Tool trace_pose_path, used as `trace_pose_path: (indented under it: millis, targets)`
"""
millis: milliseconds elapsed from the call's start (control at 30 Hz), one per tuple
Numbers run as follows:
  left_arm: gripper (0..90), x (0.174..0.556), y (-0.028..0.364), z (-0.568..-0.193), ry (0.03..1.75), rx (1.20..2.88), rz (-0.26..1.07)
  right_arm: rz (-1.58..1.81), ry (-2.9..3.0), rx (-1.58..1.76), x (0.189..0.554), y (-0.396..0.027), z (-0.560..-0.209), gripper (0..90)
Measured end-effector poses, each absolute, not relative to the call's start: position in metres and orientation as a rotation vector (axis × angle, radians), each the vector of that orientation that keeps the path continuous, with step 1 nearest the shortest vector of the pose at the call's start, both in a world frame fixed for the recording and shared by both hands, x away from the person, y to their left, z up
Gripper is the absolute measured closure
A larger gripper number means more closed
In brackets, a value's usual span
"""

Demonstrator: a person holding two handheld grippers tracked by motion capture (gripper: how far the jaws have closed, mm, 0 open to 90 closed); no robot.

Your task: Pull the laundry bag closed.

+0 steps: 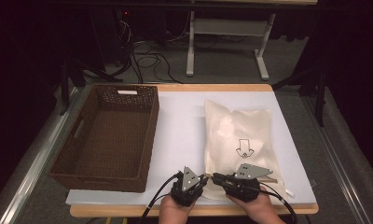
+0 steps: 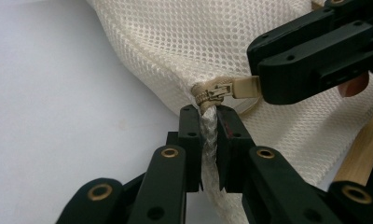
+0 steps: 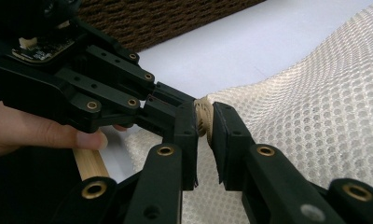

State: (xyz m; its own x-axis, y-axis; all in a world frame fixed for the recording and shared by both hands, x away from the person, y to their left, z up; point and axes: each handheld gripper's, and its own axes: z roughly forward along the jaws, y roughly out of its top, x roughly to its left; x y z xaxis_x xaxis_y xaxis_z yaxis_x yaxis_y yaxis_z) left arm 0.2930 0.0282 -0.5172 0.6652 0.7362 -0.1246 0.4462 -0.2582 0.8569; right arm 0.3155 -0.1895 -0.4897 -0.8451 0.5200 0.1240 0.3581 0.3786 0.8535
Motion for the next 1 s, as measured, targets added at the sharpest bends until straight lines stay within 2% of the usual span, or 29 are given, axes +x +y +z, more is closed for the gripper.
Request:
trace_pose_path:
  millis: [333,667,900,1000]
  targets:
    - [81.5,0.294,0.031,-0.517,0.938,1.891,0.365,1.492,2.436,0.774,0.31,-0.193,-0.483,80.2]
    - [81.8,0.29,0.028,-0.515,0.891,1.899,0.392,1.456,2.491,0.81,0.317,-0.187,-0.493,76.8]
    - [80.9,0.29,0.026,-0.515,0.885,1.914,0.39,1.47,2.504,0.814,0.317,-0.188,-0.492,87.4]
    - [77.0,0.289,0.028,-0.513,0.887,1.906,0.384,1.468,2.496,0.807,0.317,-0.189,-0.492,88.0]
